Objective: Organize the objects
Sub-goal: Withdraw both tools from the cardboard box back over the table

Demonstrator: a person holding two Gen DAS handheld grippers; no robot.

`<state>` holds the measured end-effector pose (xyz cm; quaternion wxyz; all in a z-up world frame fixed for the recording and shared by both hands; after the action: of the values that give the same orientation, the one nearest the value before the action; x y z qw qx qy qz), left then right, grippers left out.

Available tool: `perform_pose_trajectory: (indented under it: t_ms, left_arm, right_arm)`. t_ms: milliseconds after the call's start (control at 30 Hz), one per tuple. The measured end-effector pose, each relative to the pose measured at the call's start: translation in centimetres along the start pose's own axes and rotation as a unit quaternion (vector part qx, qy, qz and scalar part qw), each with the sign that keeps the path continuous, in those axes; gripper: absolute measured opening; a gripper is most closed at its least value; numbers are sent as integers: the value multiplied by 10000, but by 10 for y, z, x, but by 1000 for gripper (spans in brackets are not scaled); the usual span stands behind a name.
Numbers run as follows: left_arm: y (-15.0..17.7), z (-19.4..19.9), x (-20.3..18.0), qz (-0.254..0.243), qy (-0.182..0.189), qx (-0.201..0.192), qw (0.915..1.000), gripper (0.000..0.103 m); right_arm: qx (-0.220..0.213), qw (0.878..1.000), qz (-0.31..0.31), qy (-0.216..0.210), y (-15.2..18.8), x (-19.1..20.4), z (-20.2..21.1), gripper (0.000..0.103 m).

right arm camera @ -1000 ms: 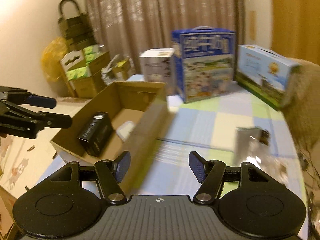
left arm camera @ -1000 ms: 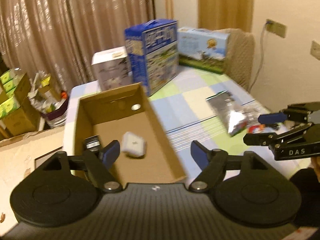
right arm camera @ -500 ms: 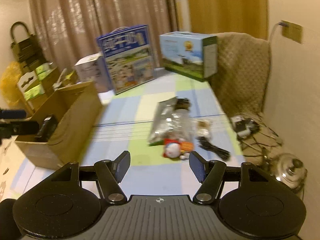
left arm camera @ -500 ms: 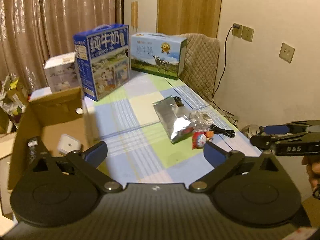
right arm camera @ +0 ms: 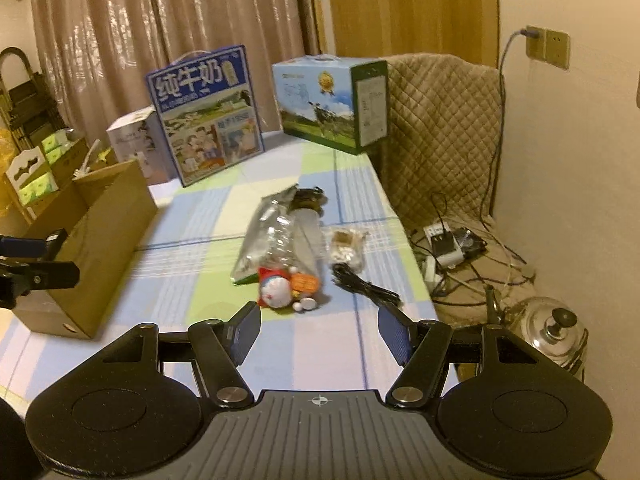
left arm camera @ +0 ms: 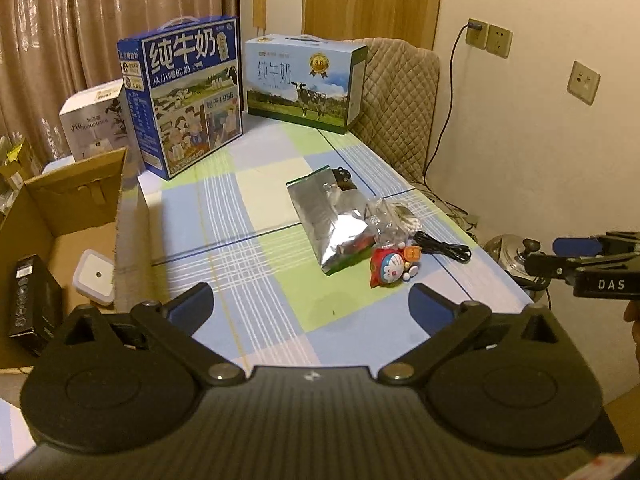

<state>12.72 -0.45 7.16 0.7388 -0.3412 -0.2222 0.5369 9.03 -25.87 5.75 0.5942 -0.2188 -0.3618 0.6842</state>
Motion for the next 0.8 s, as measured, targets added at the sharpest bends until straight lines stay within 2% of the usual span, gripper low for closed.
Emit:
perform_pose_trajectory:
  t_ms: [333, 600, 800]
  left_arm:
    - [-3, -43, -15, -153, 124, 124, 9997, 102]
    - [-3, -80, -31, -373, 512, 140, 9979, 101]
    - [-1, -115, -43, -541, 753, 297, 9952, 92]
  right_arm:
    - [187, 9998, 47, 55, 7, -28, -27, 62]
    - [376, 9981, 494, -69, 4, -38, -63, 62]
    - [547, 9936, 948, -261, 2, -47, -101, 62]
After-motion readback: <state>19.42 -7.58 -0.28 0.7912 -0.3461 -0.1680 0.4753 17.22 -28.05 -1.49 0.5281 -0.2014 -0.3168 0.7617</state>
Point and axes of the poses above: each gripper's, at about its wrist camera, not at the fingertips, and z roughly against the way its jaws point, x to its left, y to its underside, the point moved 3 cm from there along -z, roughly the way its jaws point, and after that the axes turned 1 degree about -x, right-handed, at the moved point
